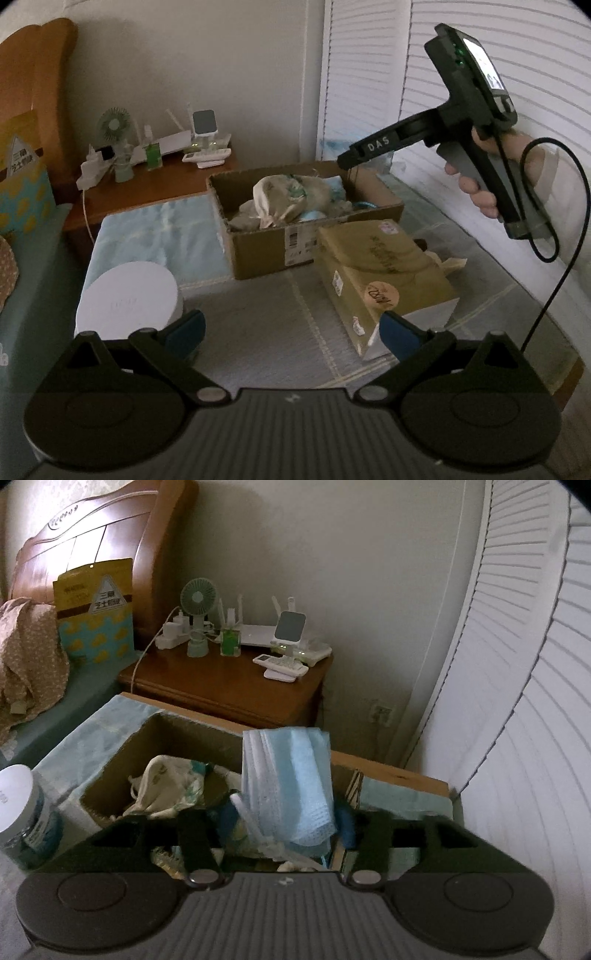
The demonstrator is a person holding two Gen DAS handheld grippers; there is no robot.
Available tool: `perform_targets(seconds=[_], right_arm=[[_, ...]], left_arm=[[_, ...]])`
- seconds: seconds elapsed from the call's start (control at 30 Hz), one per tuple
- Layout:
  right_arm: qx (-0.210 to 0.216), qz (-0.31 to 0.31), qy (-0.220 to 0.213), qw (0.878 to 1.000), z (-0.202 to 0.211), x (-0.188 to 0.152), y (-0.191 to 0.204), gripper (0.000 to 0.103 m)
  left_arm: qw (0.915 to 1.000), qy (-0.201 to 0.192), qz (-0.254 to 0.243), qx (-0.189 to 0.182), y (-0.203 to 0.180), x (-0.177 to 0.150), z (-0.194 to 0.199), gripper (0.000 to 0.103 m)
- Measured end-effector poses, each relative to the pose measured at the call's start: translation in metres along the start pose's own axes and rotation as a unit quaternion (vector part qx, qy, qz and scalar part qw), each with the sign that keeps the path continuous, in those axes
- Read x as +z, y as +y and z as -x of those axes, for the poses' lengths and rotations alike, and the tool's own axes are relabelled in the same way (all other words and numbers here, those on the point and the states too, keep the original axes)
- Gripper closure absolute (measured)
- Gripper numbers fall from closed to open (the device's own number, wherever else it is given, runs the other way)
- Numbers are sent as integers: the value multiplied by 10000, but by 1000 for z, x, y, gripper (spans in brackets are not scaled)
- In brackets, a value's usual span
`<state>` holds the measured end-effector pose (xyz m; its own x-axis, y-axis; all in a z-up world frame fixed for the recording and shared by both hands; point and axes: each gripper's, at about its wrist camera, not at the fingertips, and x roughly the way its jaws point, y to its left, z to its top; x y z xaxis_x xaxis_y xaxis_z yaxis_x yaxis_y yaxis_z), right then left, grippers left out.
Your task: Organize soft objects
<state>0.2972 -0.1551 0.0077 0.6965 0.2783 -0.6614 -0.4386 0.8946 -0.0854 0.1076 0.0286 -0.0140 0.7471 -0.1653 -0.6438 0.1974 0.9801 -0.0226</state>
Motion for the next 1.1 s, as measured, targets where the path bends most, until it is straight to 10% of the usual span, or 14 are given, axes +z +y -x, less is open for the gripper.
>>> perform_targets(seconds=[0.13,1.1], right_arm=[[149,-97,-145,9997,1,-4,-2,1],[-225,-486,142,9985,47,-39,9,0]], left_arm=[[10000,41,15,-2,1,0,-3,3],[9999,-135,74,-26,2,-3,17,3]])
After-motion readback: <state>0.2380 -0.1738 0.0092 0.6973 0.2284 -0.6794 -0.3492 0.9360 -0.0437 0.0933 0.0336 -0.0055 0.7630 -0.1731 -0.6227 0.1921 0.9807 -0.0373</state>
